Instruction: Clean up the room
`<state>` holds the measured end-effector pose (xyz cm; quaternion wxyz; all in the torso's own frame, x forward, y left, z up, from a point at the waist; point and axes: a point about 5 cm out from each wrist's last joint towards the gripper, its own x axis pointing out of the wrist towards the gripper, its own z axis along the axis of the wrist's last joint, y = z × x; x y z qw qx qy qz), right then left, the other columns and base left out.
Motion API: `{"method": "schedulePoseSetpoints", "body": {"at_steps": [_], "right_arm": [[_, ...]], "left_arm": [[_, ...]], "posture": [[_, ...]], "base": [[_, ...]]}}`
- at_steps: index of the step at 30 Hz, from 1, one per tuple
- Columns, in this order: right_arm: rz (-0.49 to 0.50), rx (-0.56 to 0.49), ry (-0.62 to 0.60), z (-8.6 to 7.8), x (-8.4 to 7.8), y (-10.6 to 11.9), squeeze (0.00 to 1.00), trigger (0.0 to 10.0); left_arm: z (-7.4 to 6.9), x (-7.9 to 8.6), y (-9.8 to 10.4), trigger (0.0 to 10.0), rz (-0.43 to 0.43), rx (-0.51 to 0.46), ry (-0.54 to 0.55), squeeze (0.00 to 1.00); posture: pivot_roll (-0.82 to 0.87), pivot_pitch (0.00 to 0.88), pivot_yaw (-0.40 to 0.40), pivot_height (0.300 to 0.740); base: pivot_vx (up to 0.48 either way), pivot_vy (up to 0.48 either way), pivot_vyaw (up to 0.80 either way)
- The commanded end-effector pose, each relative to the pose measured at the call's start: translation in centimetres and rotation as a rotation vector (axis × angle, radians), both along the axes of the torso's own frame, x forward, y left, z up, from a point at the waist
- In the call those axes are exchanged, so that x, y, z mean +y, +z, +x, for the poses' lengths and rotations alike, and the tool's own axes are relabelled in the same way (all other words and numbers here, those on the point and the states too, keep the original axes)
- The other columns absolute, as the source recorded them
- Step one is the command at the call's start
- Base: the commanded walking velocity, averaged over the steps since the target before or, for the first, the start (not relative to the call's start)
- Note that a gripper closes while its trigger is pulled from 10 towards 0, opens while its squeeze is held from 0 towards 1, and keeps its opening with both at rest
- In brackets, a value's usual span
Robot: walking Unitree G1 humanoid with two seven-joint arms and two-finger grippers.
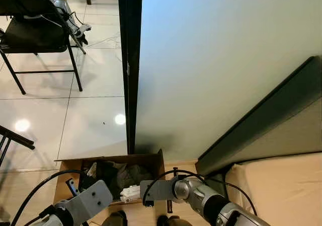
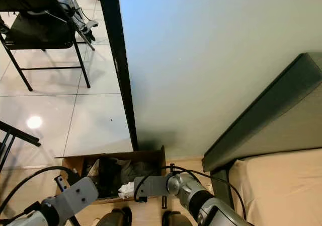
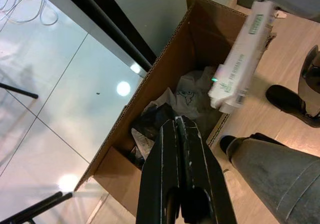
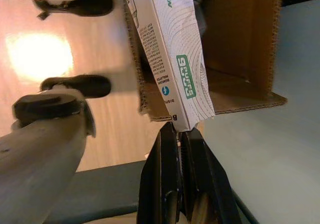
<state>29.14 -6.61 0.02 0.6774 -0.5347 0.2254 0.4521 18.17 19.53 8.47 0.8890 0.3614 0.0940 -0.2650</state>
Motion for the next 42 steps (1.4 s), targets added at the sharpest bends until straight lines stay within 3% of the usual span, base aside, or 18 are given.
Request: {"method": "schedulePoseSetpoints", "body": {"at_steps": [1,10,11,20,21,28,29,30,31,32,34,35,37,41,42], "right_arm": [[0.018,0.010,-0.032,-0.4,-0.3,-0.5,0.00,10.0],[0.040,-0.001,-0.052,-0.5,0.1,-0.7,0.00,10.0],[0.047,0.002,-0.060,-0.4,0.1,-0.7,1.00,10.0],[0.029,-0.070,-0.043,-0.1,0.1,-0.4,1.00,10.0],[0.030,-0.066,-0.046,-0.1,0.1,-0.4,0.00,10.0],[0.064,-0.077,-0.086,0.4,0.1,0.1,0.00,10.0],[0.164,-0.073,-0.197,1.4,0.2,1.0,0.00,10.0],[0.164,-0.073,-0.197,1.4,0.2,1.0,0.00,10.0],[0.274,-0.062,-0.310,2.2,0.2,2.0,0.00,10.0],[0.444,-0.032,-0.461,3.5,0.3,3.5,0.00,10.0],[0.725,0.020,-0.641,5.0,0.3,6.2,0.00,10.0],[0.725,0.020,-0.641,5.0,0.3,6.2,0.00,10.0],[0.907,0.034,-0.723,5.2,-0.4,8.2,0.00,10.0],[0.951,0.023,-0.741,4.8,-1.0,8.7,0.00,10.0],[0.958,0.010,-0.744,3.8,-1.8,8.3,0.00,10.0]], "left_arm": [[-0.7,-0.1,-0.5,10.0,0.022,0.035,-0.026,0.00],[-0.8,-0.2,-0.7,10.0,0.020,0.039,-0.034,0.00],[-0.8,-0.2,-0.7,10.0,0.020,0.039,-0.035,0.00],[-0.8,-0.1,-0.7,10.0,0.024,0.041,-0.036,0.00],[-0.8,-0.1,-0.7,10.0,0.024,0.042,-0.037,0.00],[-0.3,0.0,-0.8,10.0,0.031,0.039,-0.032,0.00],[0.3,0.1,-0.7,10.0,-0.004,0.027,0.026,0.00],[0.3,0.1,-0.7,10.0,-0.004,0.027,0.026,0.00],[0.9,0.3,-0.6,10.0,-0.044,0.017,0.094,0.00],[1.8,0.4,-0.5,10.0,-0.119,0.009,0.207,0.00],[3.1,0.4,-0.7,10.0,-0.286,0.031,0.400,0.00],[3.1,0.4,-0.7,10.0,-0.286,0.031,0.400,0.00],[4.2,0.1,-0.9,10.0,-0.451,0.058,0.550,0.00],[4.6,-0.2,-1.0,10.0,-0.491,0.062,0.585,0.00],[5.1,-0.7,-1.2,10.0,-0.493,0.058,0.594,0.00]], "posture": [[0.08,0.348,-0.107,0.740],[0.09,0.347,-0.098,0.740],[0.09,0.348,-0.098,0.740],[0.09,0.348,-0.095,0.740],[0.08,0.348,-0.094,0.740],[0.08,0.331,-0.088,0.740],[0.07,0.304,-0.094,0.740],[0.07,0.304,-0.094,0.740],[0.07,0.295,-0.094,0.740],[0.06,0.267,-0.087,0.740],[0.05,0.237,-0.075,0.740],[0.05,0.237,-0.075,0.740],[0.02,0.193,-0.047,0.740],[0.02,0.189,-0.041,0.740],[0.00,0.165,-0.019,0.740]], "base": [[0.000,0.000,0.00],[0.000,0.000,0.00],[0.000,0.000,0.00],[0.000,0.000,0.00],[0.000,0.000,0.00],[0.000,0.000,0.00],[0.000,0.000,0.00],[0.000,0.000,0.00],[0.000,0.000,0.00],[0.000,0.000,0.00],[0.000,0.000,0.00],[0.000,0.000,0.00],[0.000,0.000,0.00],[0.000,0.000,0.00],[0.000,0.000,0.00]]}}
